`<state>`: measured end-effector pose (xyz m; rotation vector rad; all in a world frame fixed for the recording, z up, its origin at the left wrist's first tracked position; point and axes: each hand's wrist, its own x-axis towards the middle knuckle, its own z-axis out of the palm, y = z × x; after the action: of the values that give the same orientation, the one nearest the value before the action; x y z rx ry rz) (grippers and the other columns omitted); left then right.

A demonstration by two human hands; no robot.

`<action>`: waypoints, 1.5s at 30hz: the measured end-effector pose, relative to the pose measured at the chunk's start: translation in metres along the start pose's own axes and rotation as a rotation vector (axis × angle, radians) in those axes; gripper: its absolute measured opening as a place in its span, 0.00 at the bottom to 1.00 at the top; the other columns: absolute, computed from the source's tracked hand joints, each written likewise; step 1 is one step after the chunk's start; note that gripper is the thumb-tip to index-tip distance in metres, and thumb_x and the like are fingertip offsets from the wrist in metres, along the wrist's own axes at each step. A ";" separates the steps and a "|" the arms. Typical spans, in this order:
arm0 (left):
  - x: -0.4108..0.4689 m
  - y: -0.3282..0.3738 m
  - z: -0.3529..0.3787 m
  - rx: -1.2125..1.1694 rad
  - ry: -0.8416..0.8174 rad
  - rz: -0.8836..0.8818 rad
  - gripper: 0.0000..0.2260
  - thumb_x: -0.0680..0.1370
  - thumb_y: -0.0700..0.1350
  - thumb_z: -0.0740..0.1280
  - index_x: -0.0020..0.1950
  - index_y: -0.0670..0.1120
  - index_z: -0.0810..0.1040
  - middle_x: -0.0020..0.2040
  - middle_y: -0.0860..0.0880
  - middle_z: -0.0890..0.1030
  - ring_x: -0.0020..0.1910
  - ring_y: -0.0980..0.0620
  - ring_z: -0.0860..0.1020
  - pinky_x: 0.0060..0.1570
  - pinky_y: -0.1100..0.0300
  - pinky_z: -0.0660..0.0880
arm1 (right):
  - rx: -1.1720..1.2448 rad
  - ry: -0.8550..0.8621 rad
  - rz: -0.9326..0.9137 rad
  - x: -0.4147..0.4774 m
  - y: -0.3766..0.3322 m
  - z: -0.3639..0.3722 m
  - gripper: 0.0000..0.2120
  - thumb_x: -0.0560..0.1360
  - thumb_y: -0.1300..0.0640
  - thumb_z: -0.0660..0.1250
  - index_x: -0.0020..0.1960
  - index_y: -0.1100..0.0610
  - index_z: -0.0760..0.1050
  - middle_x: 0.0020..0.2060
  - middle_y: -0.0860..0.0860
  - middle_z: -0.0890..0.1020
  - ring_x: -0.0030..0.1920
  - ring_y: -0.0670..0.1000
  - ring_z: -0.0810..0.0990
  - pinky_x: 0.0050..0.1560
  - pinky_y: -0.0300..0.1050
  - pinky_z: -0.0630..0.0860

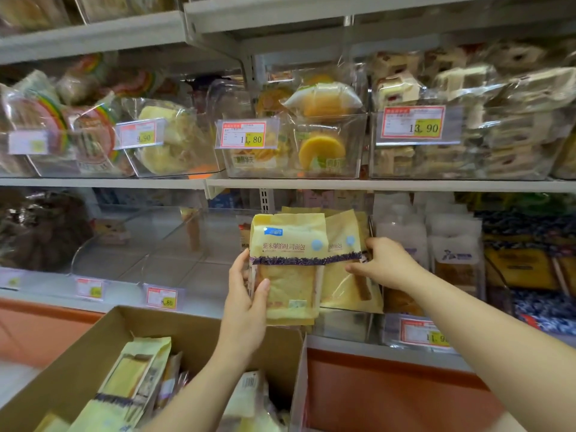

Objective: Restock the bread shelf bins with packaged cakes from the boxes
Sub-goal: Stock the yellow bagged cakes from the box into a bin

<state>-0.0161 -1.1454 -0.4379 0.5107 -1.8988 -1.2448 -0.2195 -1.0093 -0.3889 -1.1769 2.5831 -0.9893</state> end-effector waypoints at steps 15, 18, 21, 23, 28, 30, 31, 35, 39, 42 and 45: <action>0.000 -0.003 -0.007 -0.028 0.036 0.002 0.22 0.82 0.40 0.58 0.71 0.59 0.59 0.64 0.59 0.71 0.63 0.65 0.71 0.61 0.62 0.72 | -0.173 0.405 -0.078 -0.009 -0.001 0.013 0.33 0.73 0.56 0.71 0.74 0.52 0.61 0.65 0.55 0.70 0.61 0.56 0.74 0.53 0.49 0.75; 0.000 -0.002 -0.001 -0.021 0.018 0.007 0.22 0.82 0.40 0.58 0.72 0.58 0.58 0.64 0.62 0.69 0.61 0.69 0.69 0.58 0.72 0.71 | -0.416 0.286 -0.323 -0.018 -0.007 0.010 0.21 0.76 0.56 0.66 0.68 0.50 0.70 0.62 0.50 0.74 0.62 0.52 0.72 0.57 0.47 0.73; 0.001 -0.001 0.007 -0.020 -0.006 0.005 0.22 0.82 0.40 0.58 0.71 0.59 0.58 0.64 0.64 0.69 0.63 0.69 0.68 0.61 0.68 0.70 | -0.536 -0.216 -0.311 -0.021 0.004 0.026 0.17 0.78 0.59 0.61 0.66 0.49 0.74 0.62 0.48 0.78 0.62 0.49 0.75 0.62 0.45 0.73; 0.003 -0.001 0.012 -0.043 -0.024 0.003 0.22 0.82 0.40 0.58 0.70 0.60 0.58 0.64 0.61 0.70 0.63 0.69 0.69 0.62 0.66 0.71 | -0.365 -0.237 -0.234 -0.024 0.009 0.027 0.20 0.77 0.62 0.60 0.68 0.50 0.73 0.63 0.47 0.77 0.63 0.47 0.75 0.62 0.41 0.73; 0.013 0.007 0.036 -0.028 -0.058 0.056 0.22 0.82 0.39 0.59 0.66 0.62 0.58 0.63 0.61 0.70 0.62 0.69 0.69 0.62 0.67 0.70 | 0.242 -0.219 -0.167 -0.029 0.004 -0.002 0.30 0.73 0.61 0.68 0.72 0.46 0.63 0.64 0.40 0.71 0.63 0.44 0.73 0.64 0.43 0.72; 0.019 0.013 0.048 -0.045 -0.062 0.064 0.20 0.81 0.38 0.59 0.64 0.61 0.59 0.59 0.63 0.69 0.56 0.73 0.71 0.56 0.71 0.72 | 0.299 -0.189 -0.144 -0.030 0.004 -0.006 0.27 0.74 0.57 0.70 0.69 0.44 0.64 0.63 0.41 0.72 0.61 0.44 0.75 0.62 0.46 0.74; 0.022 0.015 0.053 -0.055 -0.067 0.064 0.20 0.81 0.39 0.60 0.63 0.62 0.59 0.58 0.62 0.71 0.54 0.71 0.72 0.55 0.68 0.73 | 0.302 -0.114 -0.126 -0.031 0.006 -0.007 0.25 0.74 0.55 0.70 0.67 0.45 0.65 0.62 0.42 0.74 0.59 0.44 0.76 0.59 0.45 0.76; 0.036 0.017 0.071 0.104 -0.125 0.095 0.17 0.80 0.41 0.63 0.61 0.59 0.61 0.54 0.61 0.75 0.53 0.67 0.75 0.52 0.69 0.74 | 0.286 0.267 -0.105 -0.032 0.015 -0.006 0.19 0.75 0.59 0.69 0.64 0.49 0.69 0.52 0.42 0.78 0.46 0.39 0.79 0.41 0.29 0.73; 0.049 0.005 0.072 0.437 -0.159 0.069 0.17 0.78 0.46 0.66 0.66 0.49 0.69 0.60 0.53 0.73 0.56 0.56 0.73 0.57 0.62 0.70 | 0.146 0.234 -0.037 -0.037 0.025 0.008 0.20 0.74 0.58 0.70 0.64 0.51 0.70 0.41 0.47 0.81 0.37 0.44 0.80 0.37 0.36 0.74; 0.044 -0.003 0.065 0.704 -0.256 0.038 0.15 0.78 0.47 0.66 0.63 0.47 0.71 0.57 0.52 0.69 0.48 0.56 0.70 0.49 0.64 0.69 | -0.008 0.146 0.002 -0.041 0.030 0.018 0.21 0.74 0.54 0.70 0.65 0.51 0.68 0.35 0.45 0.78 0.34 0.44 0.79 0.34 0.35 0.72; 0.036 -0.009 0.063 0.929 -0.372 0.069 0.13 0.78 0.50 0.66 0.60 0.46 0.73 0.54 0.51 0.69 0.50 0.51 0.75 0.47 0.60 0.72 | -0.209 0.104 -0.037 -0.043 0.029 0.021 0.14 0.76 0.51 0.68 0.58 0.51 0.69 0.38 0.44 0.79 0.39 0.46 0.79 0.39 0.41 0.77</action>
<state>-0.0886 -1.1381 -0.4445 0.6957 -2.7525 -0.3469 -0.2003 -0.9758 -0.4292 -1.2556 2.8139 -0.8245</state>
